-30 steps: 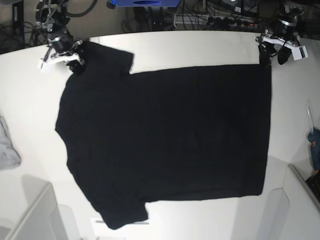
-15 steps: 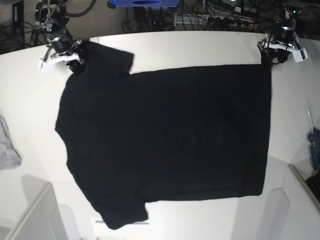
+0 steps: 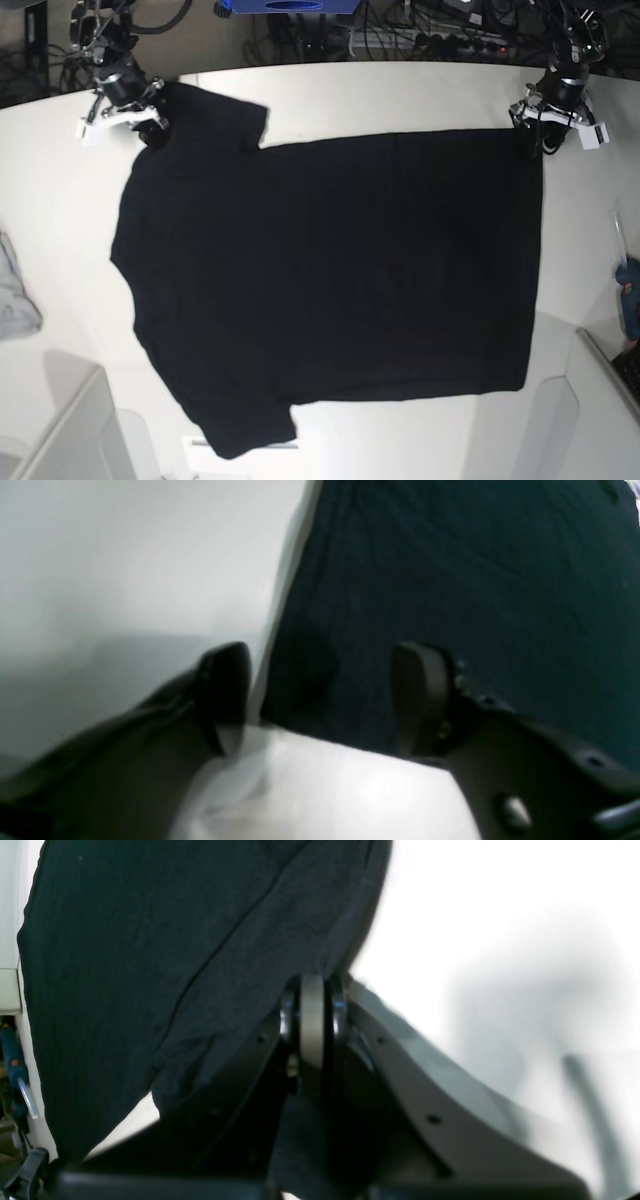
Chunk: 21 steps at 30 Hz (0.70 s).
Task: Fold the T-shirt properly
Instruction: 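Close both grippers on the shoulder corners of the black shirt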
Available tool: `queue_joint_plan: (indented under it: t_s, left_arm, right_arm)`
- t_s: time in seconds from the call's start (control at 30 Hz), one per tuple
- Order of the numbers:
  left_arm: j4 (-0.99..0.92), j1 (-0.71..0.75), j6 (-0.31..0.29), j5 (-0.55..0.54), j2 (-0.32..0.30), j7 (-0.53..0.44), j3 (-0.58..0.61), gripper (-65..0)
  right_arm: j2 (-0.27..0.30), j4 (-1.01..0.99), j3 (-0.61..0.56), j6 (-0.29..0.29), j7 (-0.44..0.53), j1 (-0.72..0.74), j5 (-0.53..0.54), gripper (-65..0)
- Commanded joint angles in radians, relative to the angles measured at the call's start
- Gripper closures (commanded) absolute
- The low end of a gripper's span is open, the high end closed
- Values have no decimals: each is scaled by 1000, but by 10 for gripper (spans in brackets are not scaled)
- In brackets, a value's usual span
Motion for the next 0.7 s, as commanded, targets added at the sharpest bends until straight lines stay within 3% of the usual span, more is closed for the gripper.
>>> queue_joint_plan:
  t_s: [0.0,0.1,0.33,0.37,0.43,0.67]
  left_arm:
    - [7,6,-6,-4,-6,9,-3,-355]
    - [7,6,-6,-4,-6,9,-3,-252]
    - [0,4,-6,-4,-8,10,-3,-204]
    - [-9,4,-6,-4,-9,10,0,-160]
    - [-25,4,-6,-4,-13,10,33,0]
    - [-8,17,-6,-4,-14,9,45,0]
  right_arm:
    - [4,-3,0,-33,-43,-15,-33,0]
    - [4,-3,0,-33,-43,-15,-33,0]
    - [4,-3,0,-33,-43,-15,-33,0]
    - [4,-3,0,-33,-43,-15,-33,0]
    - [4,3,4,-33,-43,-19,-33,0]
    - [4,6,7,-33,-40,-39,-33,0]
